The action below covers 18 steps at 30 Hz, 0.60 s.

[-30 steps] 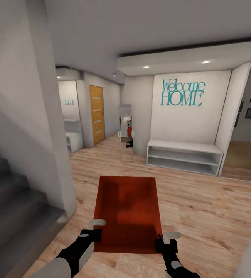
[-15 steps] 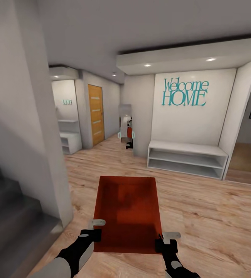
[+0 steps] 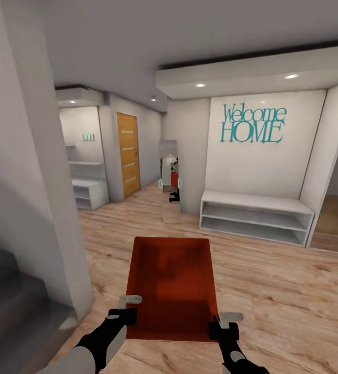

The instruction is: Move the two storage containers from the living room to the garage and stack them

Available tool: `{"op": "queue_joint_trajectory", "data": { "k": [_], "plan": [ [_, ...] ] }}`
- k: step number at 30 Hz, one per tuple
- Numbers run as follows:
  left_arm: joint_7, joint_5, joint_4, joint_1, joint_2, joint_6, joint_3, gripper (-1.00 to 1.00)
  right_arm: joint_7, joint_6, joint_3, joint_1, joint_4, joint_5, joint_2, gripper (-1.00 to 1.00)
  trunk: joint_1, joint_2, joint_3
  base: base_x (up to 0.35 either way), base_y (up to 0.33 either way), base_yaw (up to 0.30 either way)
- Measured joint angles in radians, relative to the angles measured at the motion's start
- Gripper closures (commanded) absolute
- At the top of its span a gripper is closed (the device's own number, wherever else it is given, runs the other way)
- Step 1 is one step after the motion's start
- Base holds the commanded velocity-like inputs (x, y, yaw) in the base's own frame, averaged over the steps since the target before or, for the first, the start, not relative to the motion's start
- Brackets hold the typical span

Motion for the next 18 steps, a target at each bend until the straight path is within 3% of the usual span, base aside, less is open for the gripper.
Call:
{"op": "queue_joint_trajectory", "data": {
  "k": [18],
  "plan": [
    [0.000, -0.002, 0.000, 0.000, -0.001, 0.000, 0.002, 1.00, 0.001, -0.001, -0.006, 0.000, 0.000, 0.007, -0.001, 1.00, 0.000, 0.000, 0.000, 0.322, 0.000, 0.000]
  ]
}}
